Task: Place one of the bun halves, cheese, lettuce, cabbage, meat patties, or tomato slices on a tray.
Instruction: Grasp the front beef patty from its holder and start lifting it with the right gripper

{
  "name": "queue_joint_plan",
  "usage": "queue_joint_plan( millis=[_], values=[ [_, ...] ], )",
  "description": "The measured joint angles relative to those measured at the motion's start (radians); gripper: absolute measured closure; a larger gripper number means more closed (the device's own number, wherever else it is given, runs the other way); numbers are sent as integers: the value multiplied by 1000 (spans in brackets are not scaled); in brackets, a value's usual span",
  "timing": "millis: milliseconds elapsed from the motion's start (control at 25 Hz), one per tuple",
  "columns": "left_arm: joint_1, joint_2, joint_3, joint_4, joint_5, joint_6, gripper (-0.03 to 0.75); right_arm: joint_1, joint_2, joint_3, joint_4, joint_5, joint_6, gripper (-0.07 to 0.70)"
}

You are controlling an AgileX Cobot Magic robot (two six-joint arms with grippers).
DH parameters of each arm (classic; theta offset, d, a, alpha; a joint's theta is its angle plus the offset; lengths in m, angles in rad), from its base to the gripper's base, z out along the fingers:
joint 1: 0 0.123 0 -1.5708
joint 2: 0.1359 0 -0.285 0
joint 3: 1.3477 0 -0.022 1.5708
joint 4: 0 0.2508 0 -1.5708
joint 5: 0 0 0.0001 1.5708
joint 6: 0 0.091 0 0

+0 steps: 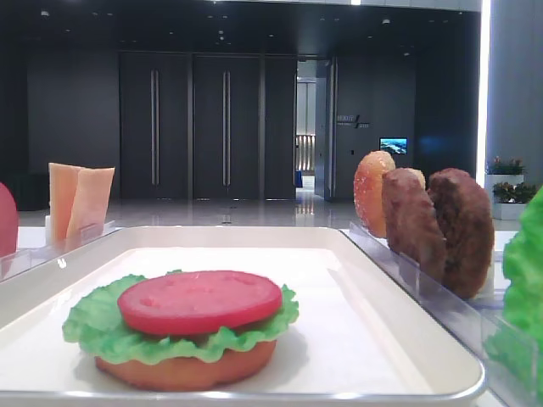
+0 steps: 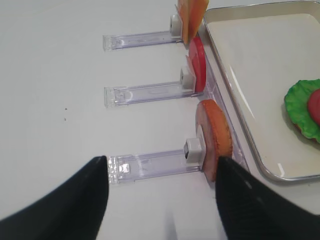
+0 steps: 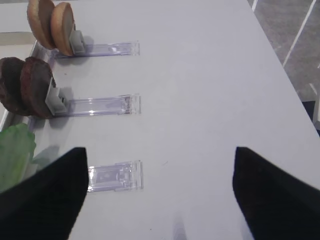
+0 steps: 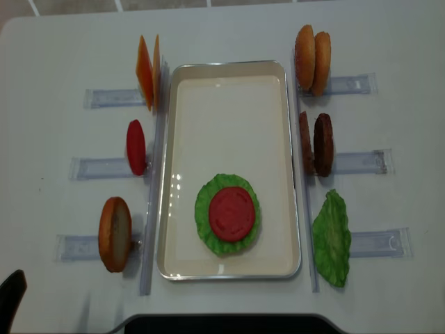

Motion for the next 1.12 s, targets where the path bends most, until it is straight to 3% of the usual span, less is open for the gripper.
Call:
queue_joint_plan(
  millis=[280, 480, 840, 1120],
  values=[
    [0, 0, 0, 0, 0, 0, 202, 0, 220, -13, 1, 2, 2, 71],
    [0, 0, 0, 0, 0, 0, 202, 0, 440, -84, 1, 3, 9, 71],
    [0, 0, 0, 0, 0, 0, 202, 0, 869, -335, 13, 60, 50, 91],
    [0, 0, 0, 0, -1, 0, 202, 0, 1101, -526, 70, 91, 50, 91]
  ],
)
